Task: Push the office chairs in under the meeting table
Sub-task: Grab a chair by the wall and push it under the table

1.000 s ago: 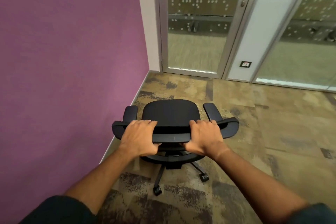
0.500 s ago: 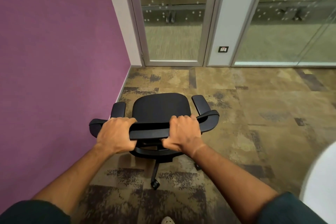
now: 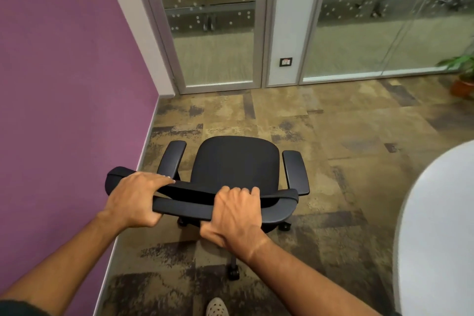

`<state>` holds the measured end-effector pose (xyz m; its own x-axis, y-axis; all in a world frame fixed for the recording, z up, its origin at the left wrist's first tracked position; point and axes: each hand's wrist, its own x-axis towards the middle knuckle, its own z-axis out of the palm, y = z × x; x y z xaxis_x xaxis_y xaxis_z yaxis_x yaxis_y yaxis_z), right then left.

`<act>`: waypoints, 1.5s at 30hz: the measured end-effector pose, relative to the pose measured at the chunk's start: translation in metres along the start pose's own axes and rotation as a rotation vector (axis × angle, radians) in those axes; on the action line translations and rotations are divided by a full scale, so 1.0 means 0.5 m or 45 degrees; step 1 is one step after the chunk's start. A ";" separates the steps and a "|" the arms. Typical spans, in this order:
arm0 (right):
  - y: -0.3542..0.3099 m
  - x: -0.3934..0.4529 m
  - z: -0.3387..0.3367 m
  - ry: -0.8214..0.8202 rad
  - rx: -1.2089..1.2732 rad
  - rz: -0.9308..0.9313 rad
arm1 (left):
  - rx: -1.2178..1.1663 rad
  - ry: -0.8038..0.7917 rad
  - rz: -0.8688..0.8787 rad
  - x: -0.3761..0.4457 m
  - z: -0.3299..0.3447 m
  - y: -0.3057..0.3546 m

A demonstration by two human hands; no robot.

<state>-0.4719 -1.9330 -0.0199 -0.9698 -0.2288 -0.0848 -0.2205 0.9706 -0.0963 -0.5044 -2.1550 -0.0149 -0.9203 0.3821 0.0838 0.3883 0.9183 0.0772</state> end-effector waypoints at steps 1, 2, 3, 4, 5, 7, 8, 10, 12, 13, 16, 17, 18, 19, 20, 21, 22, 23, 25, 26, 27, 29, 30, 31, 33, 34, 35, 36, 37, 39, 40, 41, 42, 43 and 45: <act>-0.006 -0.002 0.001 0.002 0.000 0.026 | 0.004 -0.011 0.021 0.005 0.001 -0.007; -0.011 -0.004 0.003 -0.003 -0.001 0.052 | 0.005 -0.025 0.039 0.011 0.005 -0.016; -0.017 -0.004 0.003 -0.008 -0.002 0.081 | 0.003 -0.034 0.065 0.017 0.009 -0.027; -0.022 -0.003 0.003 -0.007 -0.005 0.112 | -0.001 -0.040 0.101 0.026 0.012 -0.038; -0.026 -0.003 0.001 -0.007 -0.011 0.144 | -0.005 -0.050 0.137 0.036 0.014 -0.045; -0.035 -0.004 -0.003 -0.025 -0.025 0.201 | -0.013 -0.067 0.209 0.055 0.014 -0.054; -0.039 -0.004 -0.005 -0.028 -0.031 0.230 | -0.016 -0.074 0.246 0.063 0.015 -0.059; -0.047 0.000 -0.009 -0.020 -0.041 0.288 | -0.027 -0.085 0.314 0.080 0.019 -0.071; -0.052 0.004 -0.014 -0.026 -0.037 0.331 | -0.052 -0.082 0.371 0.100 0.018 -0.078; -0.055 0.005 -0.016 -0.036 -0.038 0.345 | -0.059 -0.078 0.398 0.109 0.017 -0.077; -0.060 0.004 -0.018 -0.032 -0.049 0.389 | -0.048 -0.086 0.476 0.131 0.016 -0.078; -0.060 0.004 -0.019 -0.029 -0.047 0.402 | -0.044 -0.096 0.492 0.140 0.017 -0.078; -0.059 0.005 -0.020 -0.032 -0.037 0.412 | -0.041 -0.104 0.503 0.149 0.019 -0.079; -0.056 0.006 -0.021 -0.036 -0.018 0.421 | -0.040 -0.113 0.514 0.159 0.021 -0.079; -0.053 0.008 -0.022 -0.040 0.003 0.430 | -0.038 -0.120 0.524 0.169 0.023 -0.079; -0.048 0.010 -0.022 -0.043 0.019 0.440 | -0.035 -0.127 0.534 0.177 0.024 -0.077; -0.043 0.011 -0.023 -0.039 0.025 0.451 | -0.028 -0.132 0.545 0.186 0.025 -0.075; -0.038 0.013 -0.023 -0.030 0.026 0.463 | -0.021 -0.141 0.554 0.196 0.026 -0.071; -0.028 0.015 -0.021 -0.016 0.038 0.480 | -0.014 -0.168 0.577 0.215 0.025 -0.063; -0.022 0.016 -0.019 -0.010 0.051 0.488 | -0.014 -0.177 0.590 0.224 0.025 -0.058; -0.017 0.016 -0.017 0.002 0.056 0.497 | -0.012 -0.179 0.603 0.232 0.025 -0.053; -0.006 0.017 -0.015 0.025 0.045 0.513 | 0.003 -0.171 0.628 0.247 0.024 -0.042; -0.001 0.018 -0.014 0.035 0.032 0.520 | 0.004 -0.166 0.637 0.254 0.024 -0.036; 0.005 0.019 -0.013 0.043 0.020 0.526 | -0.002 -0.162 0.641 0.261 0.024 -0.030; 0.015 0.019 -0.011 0.053 0.011 0.534 | -0.009 -0.148 0.646 0.273 0.027 -0.017; 0.022 0.018 -0.008 0.065 0.007 0.541 | -0.012 -0.135 0.653 0.278 0.029 -0.010; 0.029 0.018 -0.005 0.081 -0.001 0.551 | -0.017 -0.123 0.663 0.283 0.031 -0.002; 0.036 0.018 -0.004 0.091 -0.010 0.563 | -0.021 -0.113 0.673 0.288 0.033 0.006; 0.041 0.017 -0.004 0.095 -0.013 0.581 | -0.026 -0.108 0.684 0.294 0.034 0.013; 0.049 0.018 -0.006 0.101 -0.006 0.625 | -0.039 -0.110 0.712 0.308 0.035 0.024; 0.052 0.019 -0.005 0.100 -0.002 0.645 | -0.048 -0.115 0.726 0.317 0.036 0.027; 0.053 0.021 -0.005 0.106 -0.003 0.667 | -0.054 -0.124 0.740 0.327 0.038 0.029; 0.053 0.023 -0.005 0.125 -0.011 0.691 | -0.055 -0.132 0.760 0.338 0.041 0.029; 0.053 0.027 -0.005 0.147 -0.027 0.721 | -0.053 -0.137 0.786 0.349 0.044 0.027; 0.051 0.036 0.001 0.154 -0.050 0.789 | -0.058 -0.131 0.842 0.371 0.049 0.027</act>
<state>-0.4951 -1.9124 -0.0242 -0.9230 0.3849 -0.0001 0.3848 0.9226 -0.0287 -0.6711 -2.0693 -0.0227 -0.4865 0.8731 0.0328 0.8717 0.4826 0.0846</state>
